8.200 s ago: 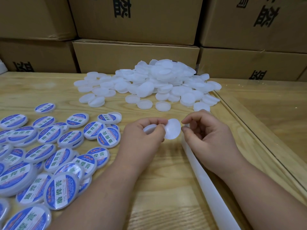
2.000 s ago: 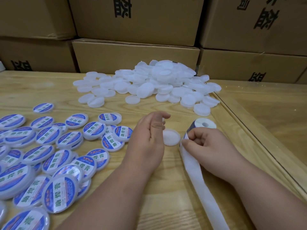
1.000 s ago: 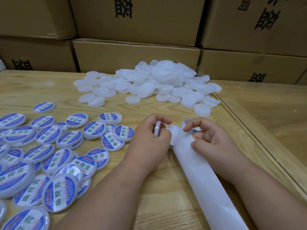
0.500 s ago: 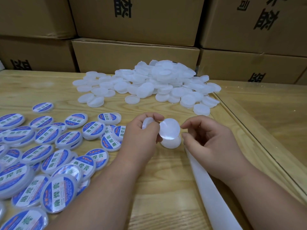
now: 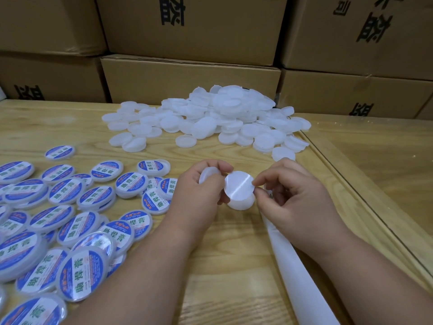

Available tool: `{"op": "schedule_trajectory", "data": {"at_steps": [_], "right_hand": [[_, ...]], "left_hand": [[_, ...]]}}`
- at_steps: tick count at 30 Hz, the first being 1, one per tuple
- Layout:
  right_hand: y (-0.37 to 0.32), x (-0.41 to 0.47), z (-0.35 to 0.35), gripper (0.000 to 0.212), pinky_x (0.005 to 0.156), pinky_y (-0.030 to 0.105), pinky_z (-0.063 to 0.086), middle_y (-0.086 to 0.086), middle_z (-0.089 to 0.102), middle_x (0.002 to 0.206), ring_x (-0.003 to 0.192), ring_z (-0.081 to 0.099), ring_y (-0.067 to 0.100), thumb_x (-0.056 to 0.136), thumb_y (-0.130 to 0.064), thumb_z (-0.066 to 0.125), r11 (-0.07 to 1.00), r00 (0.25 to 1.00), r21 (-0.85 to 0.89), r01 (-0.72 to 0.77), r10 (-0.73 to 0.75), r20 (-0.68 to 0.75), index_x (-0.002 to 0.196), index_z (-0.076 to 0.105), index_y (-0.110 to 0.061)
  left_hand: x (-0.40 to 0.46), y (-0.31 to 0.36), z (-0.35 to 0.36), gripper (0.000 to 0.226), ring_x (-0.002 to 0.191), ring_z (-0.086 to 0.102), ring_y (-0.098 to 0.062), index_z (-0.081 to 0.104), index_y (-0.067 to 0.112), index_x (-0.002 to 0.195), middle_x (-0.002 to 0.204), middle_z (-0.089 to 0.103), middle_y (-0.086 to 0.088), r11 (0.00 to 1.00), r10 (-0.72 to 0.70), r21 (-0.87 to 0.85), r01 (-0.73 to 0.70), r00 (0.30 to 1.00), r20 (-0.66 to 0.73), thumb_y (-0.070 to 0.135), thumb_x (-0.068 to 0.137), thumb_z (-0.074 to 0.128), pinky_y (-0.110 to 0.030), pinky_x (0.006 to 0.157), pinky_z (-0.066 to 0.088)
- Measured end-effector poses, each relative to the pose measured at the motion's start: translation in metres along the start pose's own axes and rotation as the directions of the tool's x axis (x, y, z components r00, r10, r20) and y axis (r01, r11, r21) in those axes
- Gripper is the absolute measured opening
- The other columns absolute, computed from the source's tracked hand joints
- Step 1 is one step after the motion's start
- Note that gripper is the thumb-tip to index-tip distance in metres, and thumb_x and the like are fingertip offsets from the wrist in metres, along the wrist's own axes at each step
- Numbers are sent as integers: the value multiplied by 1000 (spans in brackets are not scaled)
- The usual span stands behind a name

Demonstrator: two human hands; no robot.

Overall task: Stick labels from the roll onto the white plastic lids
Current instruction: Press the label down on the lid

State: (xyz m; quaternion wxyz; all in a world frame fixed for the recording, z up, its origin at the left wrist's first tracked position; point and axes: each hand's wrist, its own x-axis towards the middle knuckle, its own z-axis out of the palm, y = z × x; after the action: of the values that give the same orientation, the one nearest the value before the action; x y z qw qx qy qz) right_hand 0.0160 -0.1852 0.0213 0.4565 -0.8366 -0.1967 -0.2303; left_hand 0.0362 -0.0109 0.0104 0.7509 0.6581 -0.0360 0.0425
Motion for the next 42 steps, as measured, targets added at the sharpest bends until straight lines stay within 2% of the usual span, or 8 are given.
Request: {"op": "schedule_trajectory", "data": {"at_steps": [5, 9, 13, 15, 18, 24, 30, 42], "right_hand": [[-2, -1, -1, 25, 57, 16, 41, -6, 57, 71, 61, 53, 12, 81, -4, 74, 999, 999, 21, -30, 31, -35, 79, 69, -29], [-8, 2, -1, 25, 47, 16, 40, -5, 49, 54, 47, 45, 6, 82, -6, 75, 912, 957, 327, -246, 283, -70, 72, 69, -29], [-9, 9, -9, 8, 36, 15, 22, -2, 35, 52, 38, 24, 9, 78, -15, 69, 519, 839, 695, -498, 492, 233, 73, 64, -19], [-9, 11, -14, 16, 35, 13, 17, -4, 30, 51, 37, 21, 6, 78, -18, 71, 389, 776, 701, -598, 502, 382, 65, 62, -21], [-10, 13, -17, 23, 35, 14, 12, -6, 27, 50, 37, 19, 5, 77, -25, 66, 401, 725, 616, -678, 503, 471, 55, 60, -25], [-11, 11, -12, 43, 34, 13, 14, -5, 26, 50, 37, 19, 5, 95, -17, 59, 450, 692, 528, -720, 526, 494, 54, 67, -26], [-13, 11, -8, 31, 33, 13, 18, -3, 26, 50, 36, 20, 6, 89, -18, 65, 460, 696, 526, -715, 532, 482, 58, 68, -24], [-10, 9, -6, 33, 34, 14, 18, -5, 30, 46, 38, 20, 6, 94, -18, 63, 480, 695, 503, -719, 521, 496, 63, 71, -23]], "left_hand": [[-2, 2, 0, 24, 50, 51, -20, 70, 19, 89, 69, 61, -5, 994, 60, -94, -55, 997, 53, 23, 77, 51, -22, 50, 44], [-4, 3, -1, 31, 37, 43, -20, 54, 17, 101, 69, 66, -15, 961, 66, -274, -39, 994, 90, 34, 81, 38, -18, 40, 34], [-3, 2, 7, 28, 41, 48, -23, 53, 17, 95, 71, 69, -14, 940, -8, -338, 44, 994, 108, 31, 76, 38, -17, 40, 26], [-1, 1, 9, 29, 51, 56, -25, 61, 18, 102, 82, 67, -13, 947, -15, -317, 48, 994, 104, 31, 86, 41, -23, 43, 24], [0, 1, 8, 34, 61, 61, -25, 65, 22, 113, 101, 64, -15, 944, -34, -324, 69, 993, 113, 27, 107, 32, -32, 51, 24], [0, 4, 9, 38, 64, 55, -28, 62, 20, 110, 116, 70, -27, 945, -80, -299, 130, 982, 174, 29, 106, 25, -33, 51, 21], [1, 3, 9, 41, 55, 57, -23, 59, 18, 110, 109, 76, -16, 961, -65, -243, 131, 963, 261, 24, 74, 39, -36, 54, 18], [0, 1, 10, 37, 55, 59, -23, 62, 20, 109, 106, 77, -14, 975, -51, -192, 108, 959, 280, 21, 77, 41, -33, 51, 24]]}}
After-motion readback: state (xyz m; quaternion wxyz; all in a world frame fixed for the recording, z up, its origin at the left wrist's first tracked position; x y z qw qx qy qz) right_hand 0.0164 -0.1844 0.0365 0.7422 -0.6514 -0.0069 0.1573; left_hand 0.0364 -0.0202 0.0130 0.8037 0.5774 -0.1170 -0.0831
